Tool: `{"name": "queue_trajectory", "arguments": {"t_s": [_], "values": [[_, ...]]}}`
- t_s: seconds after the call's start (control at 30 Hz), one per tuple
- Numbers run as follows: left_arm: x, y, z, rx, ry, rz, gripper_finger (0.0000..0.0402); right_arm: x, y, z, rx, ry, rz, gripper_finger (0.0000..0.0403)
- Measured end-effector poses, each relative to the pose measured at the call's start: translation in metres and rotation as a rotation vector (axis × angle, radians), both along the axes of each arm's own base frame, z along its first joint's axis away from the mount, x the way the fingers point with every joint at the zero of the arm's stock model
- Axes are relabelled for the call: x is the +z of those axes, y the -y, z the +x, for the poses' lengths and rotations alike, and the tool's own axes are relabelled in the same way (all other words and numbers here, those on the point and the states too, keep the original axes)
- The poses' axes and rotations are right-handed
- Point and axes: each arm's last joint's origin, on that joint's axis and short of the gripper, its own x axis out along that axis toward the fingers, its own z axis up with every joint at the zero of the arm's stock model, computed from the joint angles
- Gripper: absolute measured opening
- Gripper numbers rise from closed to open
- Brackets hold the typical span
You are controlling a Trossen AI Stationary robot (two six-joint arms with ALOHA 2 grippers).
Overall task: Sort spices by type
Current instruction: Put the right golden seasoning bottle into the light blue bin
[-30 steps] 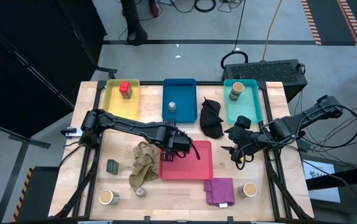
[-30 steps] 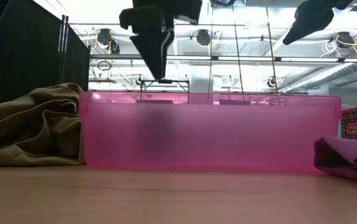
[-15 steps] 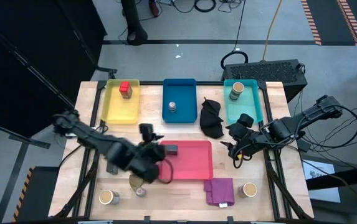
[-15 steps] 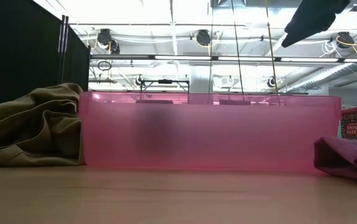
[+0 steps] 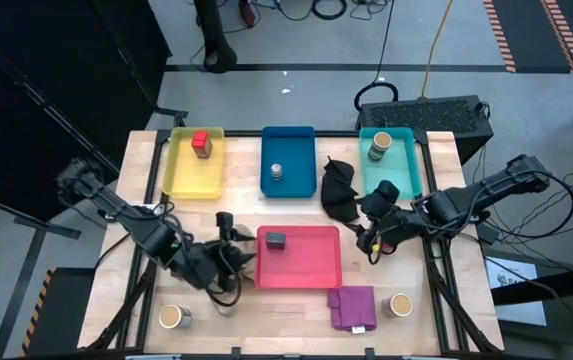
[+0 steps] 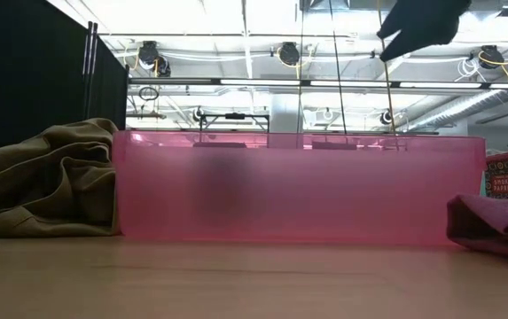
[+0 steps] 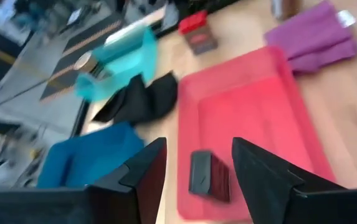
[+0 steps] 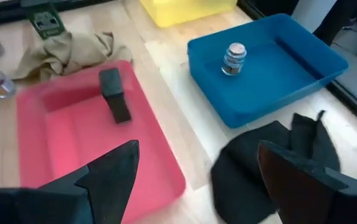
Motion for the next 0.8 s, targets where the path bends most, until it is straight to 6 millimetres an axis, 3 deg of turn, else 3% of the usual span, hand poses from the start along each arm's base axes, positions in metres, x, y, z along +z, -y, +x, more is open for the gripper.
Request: {"name": "queue_trajectory", "arguments": {"t_s": [0.27,0.43,0.6,0.8], "values": [[-0.001,-0.025,0.002,-0.047,0.111,0.024,0.0189,0.007,-0.011,0.011,0.065,-0.115,0.311,0.031],[0.006,-0.038,0.002,-0.015,0.13,0.044,0.0189,0.014,-0.023,0.012,-0.12,-0.513,0.579,0.031],[0.008,-0.046,0.003,0.012,0.132,0.051,0.0189,0.023,-0.054,0.007,-0.306,-0.936,0.781,0.031],[0.006,-0.048,0.003,0.024,0.124,0.043,0.0189,0.03,-0.095,0.005,-0.275,-0.829,0.893,0.031]]}}
